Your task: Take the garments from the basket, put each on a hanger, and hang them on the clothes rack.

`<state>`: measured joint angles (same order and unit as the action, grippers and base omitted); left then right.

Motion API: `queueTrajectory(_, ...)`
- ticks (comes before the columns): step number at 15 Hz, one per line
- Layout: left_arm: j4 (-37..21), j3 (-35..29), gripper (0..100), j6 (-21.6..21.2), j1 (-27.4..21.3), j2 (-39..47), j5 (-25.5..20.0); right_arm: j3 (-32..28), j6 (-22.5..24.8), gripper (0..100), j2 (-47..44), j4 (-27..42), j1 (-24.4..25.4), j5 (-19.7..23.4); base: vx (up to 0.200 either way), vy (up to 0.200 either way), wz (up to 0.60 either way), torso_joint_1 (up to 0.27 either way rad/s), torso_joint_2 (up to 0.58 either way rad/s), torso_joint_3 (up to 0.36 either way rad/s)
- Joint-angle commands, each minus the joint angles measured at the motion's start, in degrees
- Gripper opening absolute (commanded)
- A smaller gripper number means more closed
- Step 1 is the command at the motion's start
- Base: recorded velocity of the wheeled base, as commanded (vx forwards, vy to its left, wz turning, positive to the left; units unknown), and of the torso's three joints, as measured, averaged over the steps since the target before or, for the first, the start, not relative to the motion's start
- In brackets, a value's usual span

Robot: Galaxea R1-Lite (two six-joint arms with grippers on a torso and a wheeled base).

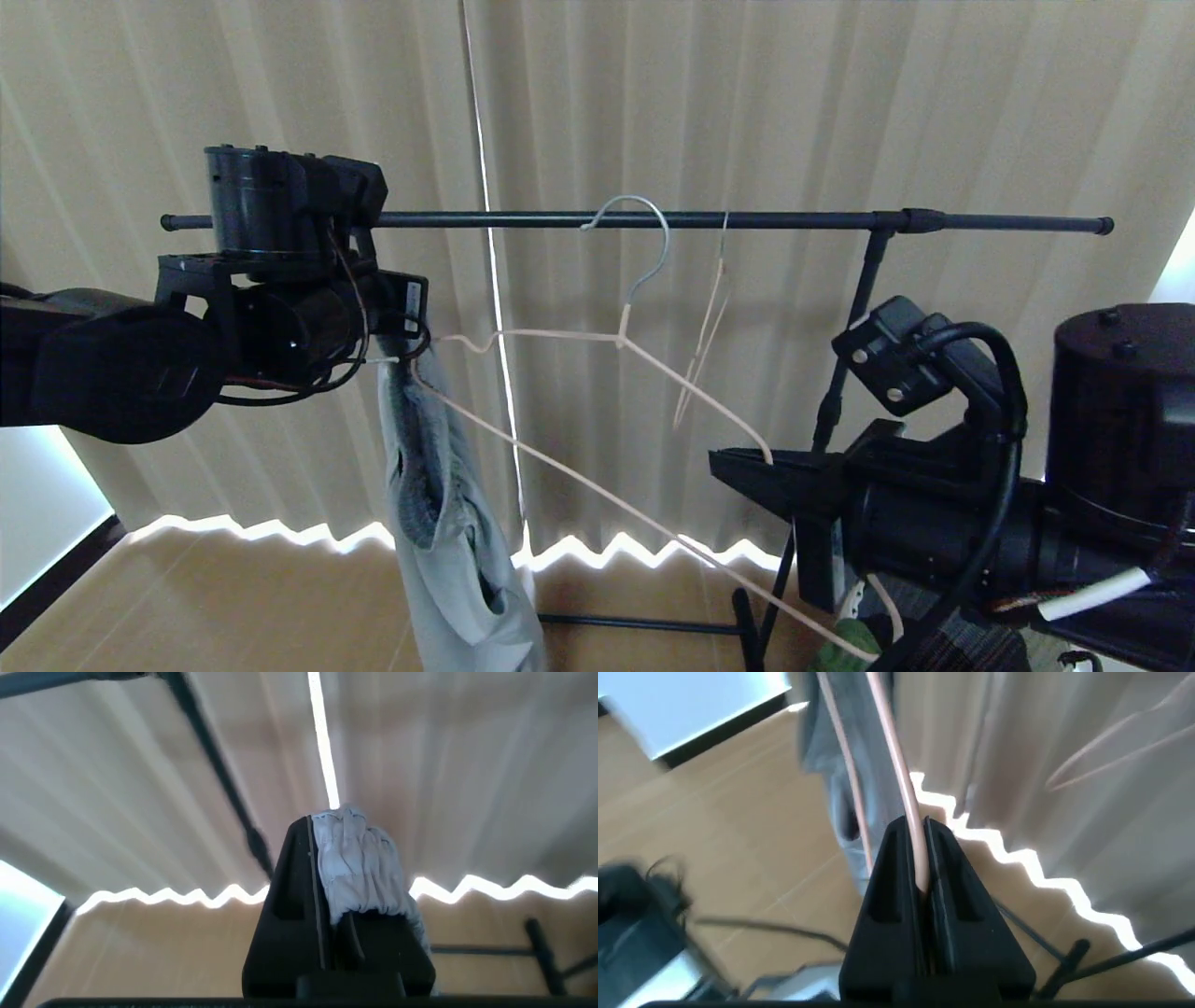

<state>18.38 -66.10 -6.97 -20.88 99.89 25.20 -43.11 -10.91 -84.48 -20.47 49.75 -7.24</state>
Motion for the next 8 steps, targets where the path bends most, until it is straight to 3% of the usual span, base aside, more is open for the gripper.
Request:
queueTrajectory(1,0.0,0.7,0,-0.6,0.4,-0.5,0.7,-2.2,-0.4,0,-3.0,0.0,-0.3,-0.3,0.000,0.000,0.00,0.000,0.00,0.000)
queueTrajectory(8,0.2,2.3,0,-1.5,0.8,-1.0,0.9,-4.6,-3.4,0,-8.9,-6.7,0.3,-3.6,0.000,0.000,0.00,0.000,0.00,0.000)
